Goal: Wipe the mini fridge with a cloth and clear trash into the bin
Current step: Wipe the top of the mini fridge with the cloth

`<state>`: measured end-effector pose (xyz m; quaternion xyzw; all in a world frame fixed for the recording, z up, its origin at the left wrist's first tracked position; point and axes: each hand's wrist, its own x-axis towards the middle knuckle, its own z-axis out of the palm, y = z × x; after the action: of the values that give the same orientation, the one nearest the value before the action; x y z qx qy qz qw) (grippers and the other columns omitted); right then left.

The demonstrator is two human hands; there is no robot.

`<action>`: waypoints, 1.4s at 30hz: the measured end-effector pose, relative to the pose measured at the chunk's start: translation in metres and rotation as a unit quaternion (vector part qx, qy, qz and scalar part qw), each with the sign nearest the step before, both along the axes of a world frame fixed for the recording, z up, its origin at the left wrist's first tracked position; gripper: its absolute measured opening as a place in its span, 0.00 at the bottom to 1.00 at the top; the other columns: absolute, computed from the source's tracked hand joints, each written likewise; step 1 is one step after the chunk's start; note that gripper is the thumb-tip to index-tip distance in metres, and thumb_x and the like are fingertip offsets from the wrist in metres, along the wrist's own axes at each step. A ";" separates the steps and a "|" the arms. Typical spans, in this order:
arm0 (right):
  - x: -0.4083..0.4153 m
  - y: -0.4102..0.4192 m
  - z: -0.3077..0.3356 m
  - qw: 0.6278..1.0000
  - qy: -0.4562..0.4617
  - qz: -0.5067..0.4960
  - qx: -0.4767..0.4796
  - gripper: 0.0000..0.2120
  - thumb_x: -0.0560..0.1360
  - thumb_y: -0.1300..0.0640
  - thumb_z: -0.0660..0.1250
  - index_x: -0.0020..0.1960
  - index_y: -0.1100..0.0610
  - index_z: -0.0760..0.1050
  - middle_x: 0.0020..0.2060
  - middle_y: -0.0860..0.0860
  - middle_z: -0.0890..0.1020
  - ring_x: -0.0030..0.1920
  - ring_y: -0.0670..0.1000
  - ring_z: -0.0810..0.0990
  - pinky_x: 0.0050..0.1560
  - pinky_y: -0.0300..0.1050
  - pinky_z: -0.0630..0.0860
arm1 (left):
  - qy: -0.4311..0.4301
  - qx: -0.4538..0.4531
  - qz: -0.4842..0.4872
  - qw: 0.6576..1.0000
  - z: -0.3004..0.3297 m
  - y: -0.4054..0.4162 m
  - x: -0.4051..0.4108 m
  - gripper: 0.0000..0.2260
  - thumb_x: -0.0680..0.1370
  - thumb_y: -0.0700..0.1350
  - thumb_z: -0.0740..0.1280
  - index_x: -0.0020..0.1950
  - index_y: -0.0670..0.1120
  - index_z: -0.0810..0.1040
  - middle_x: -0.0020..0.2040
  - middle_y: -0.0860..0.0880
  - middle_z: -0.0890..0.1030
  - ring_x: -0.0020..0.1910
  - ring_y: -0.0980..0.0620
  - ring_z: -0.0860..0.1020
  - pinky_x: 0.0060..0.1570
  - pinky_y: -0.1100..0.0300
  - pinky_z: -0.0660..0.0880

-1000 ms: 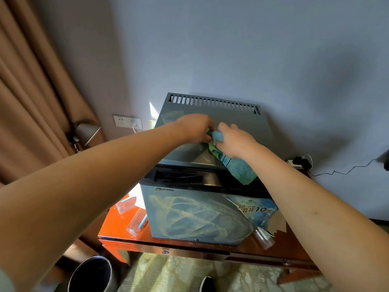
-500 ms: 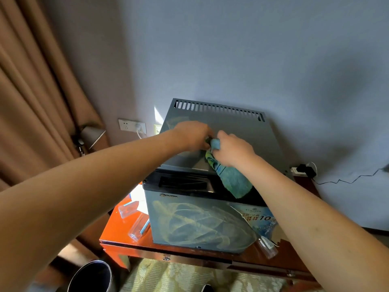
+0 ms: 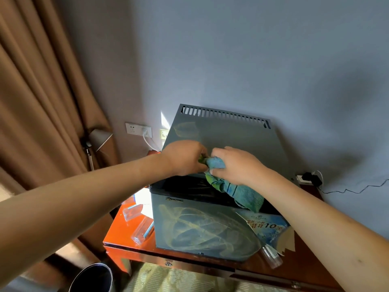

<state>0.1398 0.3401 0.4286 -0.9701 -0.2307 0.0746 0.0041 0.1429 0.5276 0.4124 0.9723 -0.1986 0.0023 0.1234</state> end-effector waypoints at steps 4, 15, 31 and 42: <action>0.026 -0.004 -0.004 1.000 -0.001 -0.009 0.028 0.19 0.75 0.37 0.67 0.63 0.40 0.72 0.49 0.46 0.73 0.50 0.52 0.75 0.46 0.49 0.75 | -0.007 -0.005 0.032 0.999 -0.004 -0.001 0.012 0.12 0.77 0.57 0.70 0.56 0.53 0.83 0.39 0.54 0.77 0.40 0.50 0.76 0.37 0.58 0.68; 0.040 0.004 -0.018 0.994 -0.019 -0.017 0.104 0.16 0.74 0.39 0.68 0.60 0.39 0.74 0.48 0.46 0.71 0.49 0.53 0.77 0.46 0.50 0.75 | 0.008 -0.058 0.060 0.996 -0.001 0.010 0.021 0.13 0.76 0.57 0.72 0.56 0.52 0.83 0.36 0.57 0.74 0.40 0.52 0.77 0.34 0.61 0.66; 0.065 0.038 -0.018 0.993 -0.008 0.015 0.115 0.17 0.75 0.40 0.69 0.61 0.43 0.74 0.48 0.48 0.72 0.50 0.54 0.76 0.45 0.48 0.72 | -0.002 -0.060 0.102 0.993 -0.001 0.037 0.027 0.17 0.76 0.58 0.73 0.62 0.52 0.82 0.52 0.49 0.83 0.47 0.50 0.79 0.46 0.57 0.77; 0.032 0.061 -0.016 0.993 -0.014 0.066 0.100 0.16 0.76 0.40 0.67 0.61 0.43 0.72 0.51 0.44 0.73 0.49 0.50 0.76 0.44 0.47 0.73 | -0.019 -0.059 0.080 0.995 -0.015 0.079 0.001 0.19 0.75 0.63 0.72 0.61 0.55 0.82 0.43 0.55 0.80 0.40 0.54 0.76 0.38 0.58 0.70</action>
<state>0.1720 0.4012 0.4126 -0.9484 -0.3009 0.0376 0.0927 0.1443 0.6063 0.3976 0.9759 -0.1219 0.0426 0.1759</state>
